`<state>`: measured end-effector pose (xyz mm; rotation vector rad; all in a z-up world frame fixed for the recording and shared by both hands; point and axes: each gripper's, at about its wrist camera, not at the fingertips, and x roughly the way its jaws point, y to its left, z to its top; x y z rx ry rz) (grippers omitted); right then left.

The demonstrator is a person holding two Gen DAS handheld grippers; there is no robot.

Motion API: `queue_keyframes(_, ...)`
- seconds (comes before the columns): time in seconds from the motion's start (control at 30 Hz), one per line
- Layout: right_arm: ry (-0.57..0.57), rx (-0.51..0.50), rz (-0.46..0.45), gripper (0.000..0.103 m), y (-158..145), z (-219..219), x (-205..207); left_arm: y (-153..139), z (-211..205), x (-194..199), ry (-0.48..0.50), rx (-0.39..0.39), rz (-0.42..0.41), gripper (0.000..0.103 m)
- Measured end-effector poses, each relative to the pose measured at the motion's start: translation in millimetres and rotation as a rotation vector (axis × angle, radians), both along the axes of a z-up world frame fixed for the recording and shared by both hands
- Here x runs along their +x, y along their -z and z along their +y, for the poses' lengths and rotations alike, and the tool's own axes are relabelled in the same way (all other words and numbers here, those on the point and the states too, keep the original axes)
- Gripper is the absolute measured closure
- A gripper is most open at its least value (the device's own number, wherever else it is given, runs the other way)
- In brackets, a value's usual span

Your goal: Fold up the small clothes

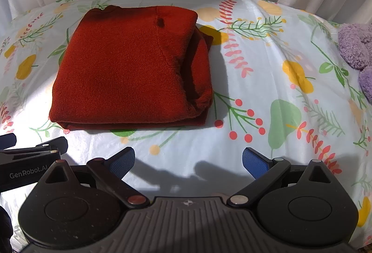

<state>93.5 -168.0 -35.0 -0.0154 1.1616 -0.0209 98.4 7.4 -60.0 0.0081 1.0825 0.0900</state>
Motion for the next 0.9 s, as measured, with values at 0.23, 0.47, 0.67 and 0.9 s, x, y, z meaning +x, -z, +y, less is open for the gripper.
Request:
queue_keyframes(0.23,0.0,-0.004,0.001,0.004,0.1,1.6,-0.8,0.1,-0.2,-0.7,0.0,0.003,0.001,0.0)
queue_keyframes(0.47,0.0,-0.005,-0.001,0.004,0.5,2.6,-1.4,0.0,0.8,-1.2,0.003,0.002,-0.001,0.0)
queue_keyframes(0.67,0.0,-0.007,0.002,0.004,0.4,2.4,-1.5,0.1,0.9,-1.2,0.003,0.002,0.001,0.0)
queue_keyframes(0.9,0.0,-0.007,0.002,0.004,1.9,1.3,-0.8,0.1,0.9,-1.0,0.003,0.002,0.0,0.0)
